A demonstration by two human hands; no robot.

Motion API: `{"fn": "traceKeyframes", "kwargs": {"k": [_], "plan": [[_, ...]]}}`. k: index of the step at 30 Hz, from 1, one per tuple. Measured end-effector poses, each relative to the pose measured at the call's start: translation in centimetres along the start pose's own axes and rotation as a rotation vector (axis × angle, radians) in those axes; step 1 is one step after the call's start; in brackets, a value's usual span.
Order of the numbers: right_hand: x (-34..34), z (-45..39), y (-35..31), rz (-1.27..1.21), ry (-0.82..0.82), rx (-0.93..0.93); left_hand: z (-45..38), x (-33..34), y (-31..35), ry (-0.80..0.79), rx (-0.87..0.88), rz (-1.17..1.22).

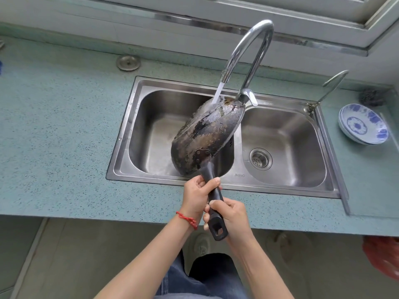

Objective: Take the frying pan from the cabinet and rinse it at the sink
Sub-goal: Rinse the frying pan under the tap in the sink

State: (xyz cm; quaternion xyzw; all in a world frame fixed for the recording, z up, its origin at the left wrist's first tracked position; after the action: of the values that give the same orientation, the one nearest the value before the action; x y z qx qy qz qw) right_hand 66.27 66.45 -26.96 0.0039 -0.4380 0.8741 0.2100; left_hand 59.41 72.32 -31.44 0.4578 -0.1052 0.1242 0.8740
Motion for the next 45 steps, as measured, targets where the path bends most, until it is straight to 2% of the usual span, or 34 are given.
{"fn": "traceKeyframes", "kwargs": {"k": [5,13,15,17,22,25,28,32,35,38,42,45], "plan": [[-0.7,0.3,-0.2,-0.189,-0.088,0.059,0.6,0.5,0.1,0.000,0.040,-0.060],[-0.8,0.6,0.6,-0.556,-0.325,0.208,1.1,0.7,1.0,-0.123,0.029,0.013],[-0.8,0.6,0.6,-0.587,-0.370,0.238,1.0,0.5,1.2,-0.122,0.080,-0.041],[-0.9,0.5,0.4,-0.531,-0.388,0.251,1.0,0.1,1.2,-0.103,0.144,-0.121],[-1.2,0.9,-1.4,-0.103,-0.341,0.213,1.3,-0.1,0.8,-0.015,0.236,-0.226],[-1.1,1.1,-2.2,0.256,-0.204,0.162,1.2,-0.1,0.8,0.027,0.290,-0.294],[-0.7,1.4,-2.0,0.562,-0.032,0.026,1.0,-0.3,1.2,0.037,0.296,-0.342],[-0.7,1.5,-1.6,0.456,0.020,-0.093,0.7,0.0,1.2,0.029,0.277,-0.305],[-1.0,1.5,-1.5,0.357,-0.013,-0.115,0.5,-0.4,0.6,-0.021,0.227,-0.224],[-1.2,1.5,-1.2,0.278,-0.072,-0.107,0.6,-0.4,0.7,-0.088,0.168,-0.115],[-1.3,1.6,-0.7,0.133,-0.143,-0.056,0.8,0.0,0.5,-0.155,-0.049,0.186],[-1.3,1.5,-0.2,0.034,-0.180,-0.012,0.8,-0.4,0.4,-0.189,-0.097,0.193]]}}
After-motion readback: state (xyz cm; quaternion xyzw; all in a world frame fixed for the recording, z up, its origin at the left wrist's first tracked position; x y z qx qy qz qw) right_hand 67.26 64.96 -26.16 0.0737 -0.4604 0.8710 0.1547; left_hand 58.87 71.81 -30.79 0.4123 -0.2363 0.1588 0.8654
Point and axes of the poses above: each hand's wrist, its own z-axis away from the middle knuckle, its own x-axis out of the palm, y = z × x, the point moved 2 cm from there along -z, towards the middle knuckle, and after that the axes turned 5 degrees about y, right-handed, at the moved point
